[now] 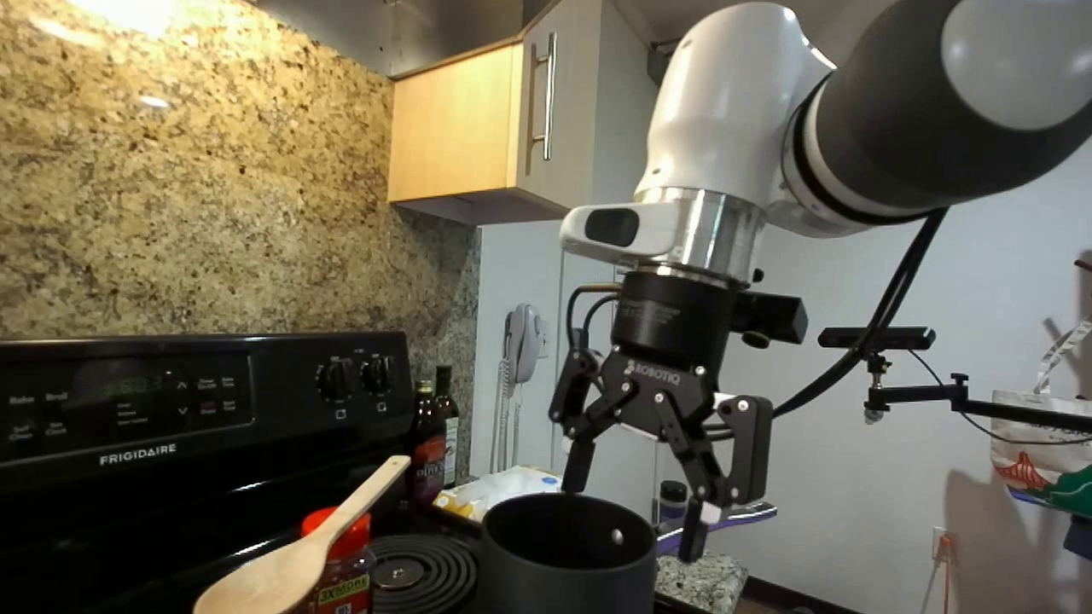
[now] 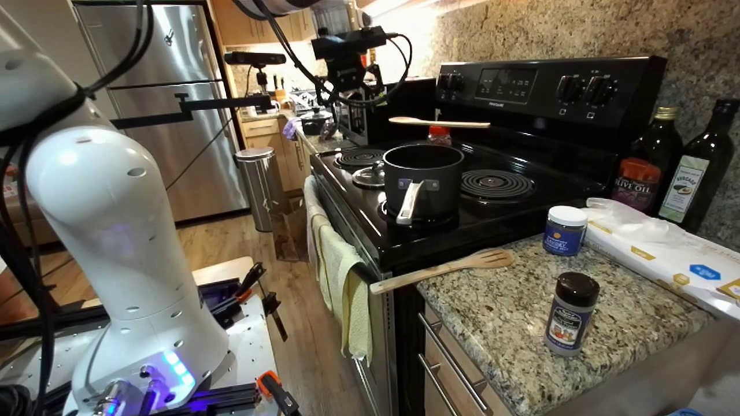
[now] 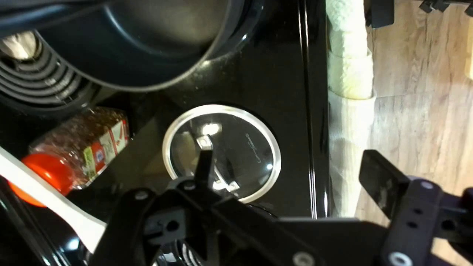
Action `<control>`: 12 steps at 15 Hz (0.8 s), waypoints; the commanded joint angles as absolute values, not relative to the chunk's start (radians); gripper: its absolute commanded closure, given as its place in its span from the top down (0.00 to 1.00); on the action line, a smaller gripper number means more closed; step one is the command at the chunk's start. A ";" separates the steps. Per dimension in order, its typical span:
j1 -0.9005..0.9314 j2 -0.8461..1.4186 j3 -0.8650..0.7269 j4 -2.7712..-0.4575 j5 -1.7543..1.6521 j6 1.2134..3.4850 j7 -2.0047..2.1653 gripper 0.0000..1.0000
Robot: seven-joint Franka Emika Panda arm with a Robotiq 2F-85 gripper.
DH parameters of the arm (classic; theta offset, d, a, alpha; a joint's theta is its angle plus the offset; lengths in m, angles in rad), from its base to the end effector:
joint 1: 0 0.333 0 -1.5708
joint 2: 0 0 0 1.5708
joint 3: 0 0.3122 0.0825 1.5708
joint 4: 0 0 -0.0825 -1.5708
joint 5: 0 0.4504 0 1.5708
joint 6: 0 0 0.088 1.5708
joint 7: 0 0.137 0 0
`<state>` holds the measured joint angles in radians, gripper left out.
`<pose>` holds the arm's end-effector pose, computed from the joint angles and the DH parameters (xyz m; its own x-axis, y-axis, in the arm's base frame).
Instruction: Take the wooden spoon out of the pot then put the lid on it
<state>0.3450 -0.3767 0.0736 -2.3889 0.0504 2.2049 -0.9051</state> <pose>0.4714 0.2125 0.4177 0.2608 0.9563 0.1323 0.9504 -0.2784 0.1385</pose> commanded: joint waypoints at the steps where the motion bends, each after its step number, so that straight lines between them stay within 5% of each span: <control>1: 0.368 -0.121 0.145 -2.195 0.014 2.206 -0.975 1.00; 12: 0.335 -0.062 0.204 -2.182 -0.015 2.310 -1.048 1.00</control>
